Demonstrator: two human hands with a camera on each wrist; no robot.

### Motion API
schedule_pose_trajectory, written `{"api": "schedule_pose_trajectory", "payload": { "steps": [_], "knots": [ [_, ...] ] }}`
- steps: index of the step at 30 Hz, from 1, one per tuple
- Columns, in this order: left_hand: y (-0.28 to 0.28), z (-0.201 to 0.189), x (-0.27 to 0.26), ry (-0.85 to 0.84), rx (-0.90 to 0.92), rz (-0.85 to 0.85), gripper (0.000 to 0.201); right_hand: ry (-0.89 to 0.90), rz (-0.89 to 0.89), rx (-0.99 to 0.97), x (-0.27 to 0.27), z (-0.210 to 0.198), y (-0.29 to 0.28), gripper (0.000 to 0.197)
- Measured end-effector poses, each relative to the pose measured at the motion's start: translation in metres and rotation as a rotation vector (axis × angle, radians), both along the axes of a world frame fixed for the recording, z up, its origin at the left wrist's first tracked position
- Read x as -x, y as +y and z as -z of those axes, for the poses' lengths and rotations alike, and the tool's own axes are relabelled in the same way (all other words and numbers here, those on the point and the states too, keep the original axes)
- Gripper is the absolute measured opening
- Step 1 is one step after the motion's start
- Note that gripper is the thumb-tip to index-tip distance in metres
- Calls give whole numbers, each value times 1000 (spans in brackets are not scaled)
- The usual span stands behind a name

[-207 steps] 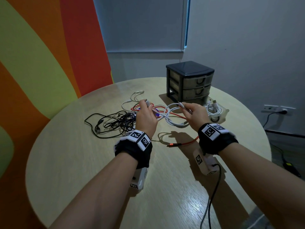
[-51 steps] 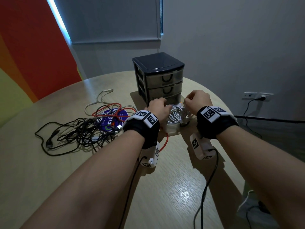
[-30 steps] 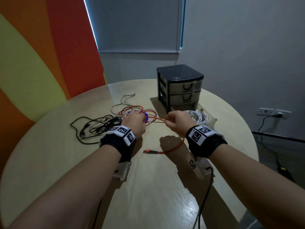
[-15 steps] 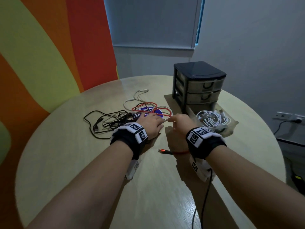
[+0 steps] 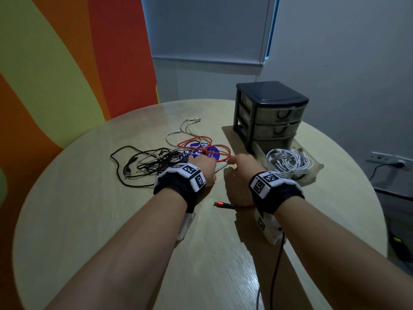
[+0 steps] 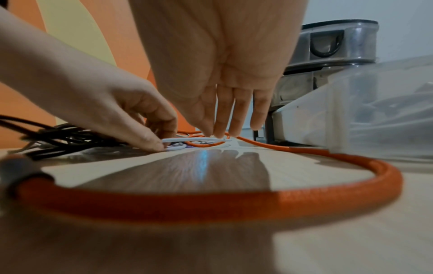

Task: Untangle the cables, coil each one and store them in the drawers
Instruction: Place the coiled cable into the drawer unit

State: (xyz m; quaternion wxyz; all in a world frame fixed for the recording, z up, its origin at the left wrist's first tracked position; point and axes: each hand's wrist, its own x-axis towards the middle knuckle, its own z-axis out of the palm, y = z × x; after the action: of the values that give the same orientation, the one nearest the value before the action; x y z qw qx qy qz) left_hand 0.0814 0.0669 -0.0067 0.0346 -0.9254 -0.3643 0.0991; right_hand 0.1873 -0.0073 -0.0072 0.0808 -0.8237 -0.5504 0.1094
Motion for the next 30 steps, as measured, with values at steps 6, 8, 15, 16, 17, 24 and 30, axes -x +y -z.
{"api": "schedule_pose_trajectory", "payload": {
  "steps": [6,8,15,16,17,24,30],
  "knots": [
    [-6,-6,4,-179,-178,166,33,12,0,-155,1,2,-3,49],
    [-7,-8,6,-302,-275,237,32,10,28,-227,2,2,-5,50],
    [-5,-6,8,-692,-480,350,20,27,218,-509,10,-7,-8,32],
    [-6,-7,8,-719,-432,347,19,42,228,-568,11,-8,-8,31],
    [-6,-8,8,-733,-355,335,18,67,225,-638,13,-9,-9,29],
    [-15,-13,16,-897,60,233,50,83,-114,-1007,32,-22,-19,13],
    [-7,-12,13,-1110,52,177,20,153,-186,-1075,30,-16,-13,34]
  ]
}}
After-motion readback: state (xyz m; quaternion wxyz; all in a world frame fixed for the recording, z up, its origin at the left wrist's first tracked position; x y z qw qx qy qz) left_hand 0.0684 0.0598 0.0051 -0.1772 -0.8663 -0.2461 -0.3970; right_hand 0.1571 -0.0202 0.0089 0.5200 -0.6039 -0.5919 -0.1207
